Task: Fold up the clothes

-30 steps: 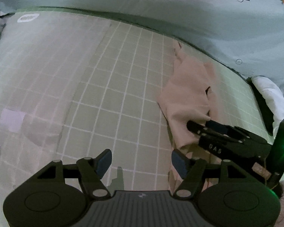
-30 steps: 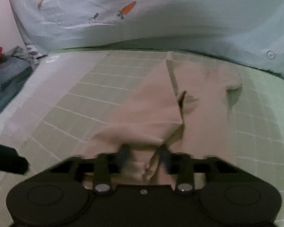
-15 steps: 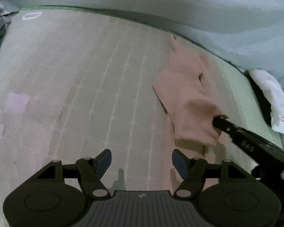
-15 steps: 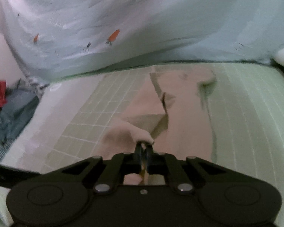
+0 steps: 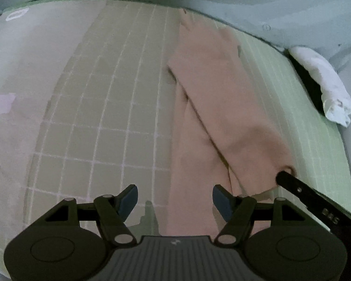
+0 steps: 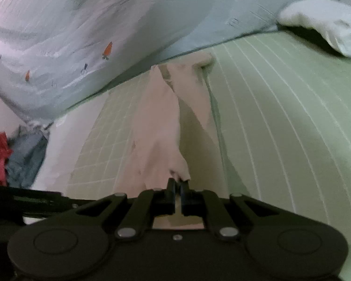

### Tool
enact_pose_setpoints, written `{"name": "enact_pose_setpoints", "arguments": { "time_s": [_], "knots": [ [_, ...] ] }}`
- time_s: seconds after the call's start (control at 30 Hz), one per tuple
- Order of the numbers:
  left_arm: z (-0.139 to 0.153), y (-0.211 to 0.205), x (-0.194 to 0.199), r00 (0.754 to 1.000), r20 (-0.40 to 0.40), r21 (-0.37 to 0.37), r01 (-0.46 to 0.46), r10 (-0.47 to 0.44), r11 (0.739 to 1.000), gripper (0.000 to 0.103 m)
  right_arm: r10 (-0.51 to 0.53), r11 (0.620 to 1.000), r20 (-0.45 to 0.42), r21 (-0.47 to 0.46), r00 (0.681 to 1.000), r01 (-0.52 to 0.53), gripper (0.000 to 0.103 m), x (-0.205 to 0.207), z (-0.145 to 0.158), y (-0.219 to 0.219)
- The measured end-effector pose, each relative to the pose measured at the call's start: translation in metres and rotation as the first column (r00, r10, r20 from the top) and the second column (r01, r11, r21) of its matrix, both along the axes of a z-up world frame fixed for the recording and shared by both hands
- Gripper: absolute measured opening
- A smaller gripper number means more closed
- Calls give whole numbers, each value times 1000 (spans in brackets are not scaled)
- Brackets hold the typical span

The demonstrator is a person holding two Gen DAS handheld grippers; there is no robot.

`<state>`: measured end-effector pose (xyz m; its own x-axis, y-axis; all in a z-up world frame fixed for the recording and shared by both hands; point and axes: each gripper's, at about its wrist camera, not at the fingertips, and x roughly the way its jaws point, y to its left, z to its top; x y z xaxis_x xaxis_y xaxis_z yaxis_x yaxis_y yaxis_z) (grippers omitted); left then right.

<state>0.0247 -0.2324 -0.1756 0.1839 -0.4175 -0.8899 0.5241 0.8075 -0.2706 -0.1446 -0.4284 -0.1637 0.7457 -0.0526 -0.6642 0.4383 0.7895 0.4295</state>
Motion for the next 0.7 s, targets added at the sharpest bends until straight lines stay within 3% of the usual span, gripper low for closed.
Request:
{"name": "enact_pose_setpoints", "arguments": {
  "time_s": [0.1,0.17,0.23,0.33,0.4,0.5,0.7],
  "knots": [
    [-5,2,-5,1000,-13,11,9,-9,1000,71,-32,993,43,116,999,27,4,-16,-5,-3],
    [-7,6,-7,1000,-22,3,12,-12,1000,71,-88,965,80,255,993,65,4,-27,-15,-9],
    [-8,11,-10,999,-31,-7,15,-15,1000,71,-167,897,144,433,975,89,4,-40,-27,-15],
    [-7,16,-9,999,-31,2,12,-12,1000,71,-269,781,213,619,939,83,4,-55,-43,-20],
    [-9,18,-9,999,-38,2,13,-12,1000,71,-304,760,160,636,939,138,4,-58,-52,-20],
    [-12,21,-9,998,-53,6,23,-22,1000,71,-267,810,15,546,964,216,3,-52,-58,-14],
    [-16,19,-8,998,-49,27,39,-38,999,69,-219,897,-60,381,974,226,3,-42,-40,-1]
  ]
}}
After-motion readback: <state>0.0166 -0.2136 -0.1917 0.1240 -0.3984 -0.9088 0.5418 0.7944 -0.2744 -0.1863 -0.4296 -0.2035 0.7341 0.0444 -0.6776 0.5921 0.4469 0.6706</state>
